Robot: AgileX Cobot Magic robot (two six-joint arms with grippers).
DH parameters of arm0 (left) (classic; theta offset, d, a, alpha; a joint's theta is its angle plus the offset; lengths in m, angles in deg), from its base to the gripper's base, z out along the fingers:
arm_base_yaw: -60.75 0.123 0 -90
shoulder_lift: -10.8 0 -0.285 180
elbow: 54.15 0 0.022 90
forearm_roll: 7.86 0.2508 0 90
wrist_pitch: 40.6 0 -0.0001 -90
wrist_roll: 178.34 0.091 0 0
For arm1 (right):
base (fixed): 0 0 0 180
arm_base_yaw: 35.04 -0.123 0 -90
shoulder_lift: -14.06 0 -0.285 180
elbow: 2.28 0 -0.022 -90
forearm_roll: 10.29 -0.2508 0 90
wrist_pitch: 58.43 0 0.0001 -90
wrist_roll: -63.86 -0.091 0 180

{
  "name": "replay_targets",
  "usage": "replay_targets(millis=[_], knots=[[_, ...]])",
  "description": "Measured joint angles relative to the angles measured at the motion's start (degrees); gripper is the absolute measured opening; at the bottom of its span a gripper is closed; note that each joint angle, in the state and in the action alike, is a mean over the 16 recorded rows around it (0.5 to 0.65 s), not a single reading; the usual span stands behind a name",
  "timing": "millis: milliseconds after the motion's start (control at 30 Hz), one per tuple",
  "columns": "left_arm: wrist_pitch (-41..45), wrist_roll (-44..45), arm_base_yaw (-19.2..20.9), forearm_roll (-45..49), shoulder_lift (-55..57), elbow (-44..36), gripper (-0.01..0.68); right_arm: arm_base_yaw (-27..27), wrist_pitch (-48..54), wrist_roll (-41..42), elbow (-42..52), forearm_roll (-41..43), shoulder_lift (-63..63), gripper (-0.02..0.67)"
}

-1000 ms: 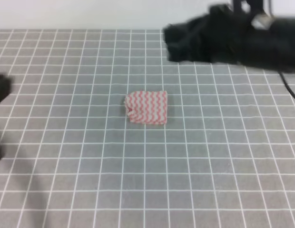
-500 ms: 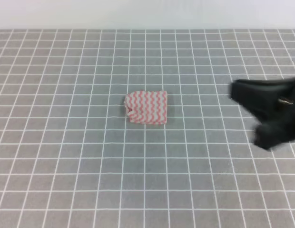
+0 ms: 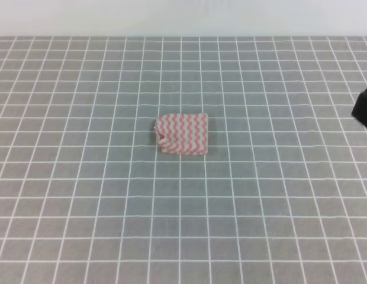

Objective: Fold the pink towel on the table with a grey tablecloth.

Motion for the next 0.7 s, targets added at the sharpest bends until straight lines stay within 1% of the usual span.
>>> replay_targets(millis=[233, 367, 533, 700], knots=[[0.09, 0.00, -0.01, 0.01, -0.06, -0.01, -0.002, -0.01, 6.22, -0.03, 0.02, 0.26, 0.09, -0.017], [0.09, 0.00, -0.01, 0.01, -0.06, -0.02, -0.002, -0.01, 10.07, -0.48, 0.44, 3.28, -0.02, -0.017], [-0.02, -0.01, 0.01, -0.01, 0.06, -0.05, -0.002, 0.02, 10.92, -4.24, 2.31, 12.48, 1.12, -0.017], [0.06, 0.00, 0.00, 0.01, 0.00, -0.03, -0.002, 0.39, 9.71, -12.64, 6.20, 26.25, 4.37, -0.017]])
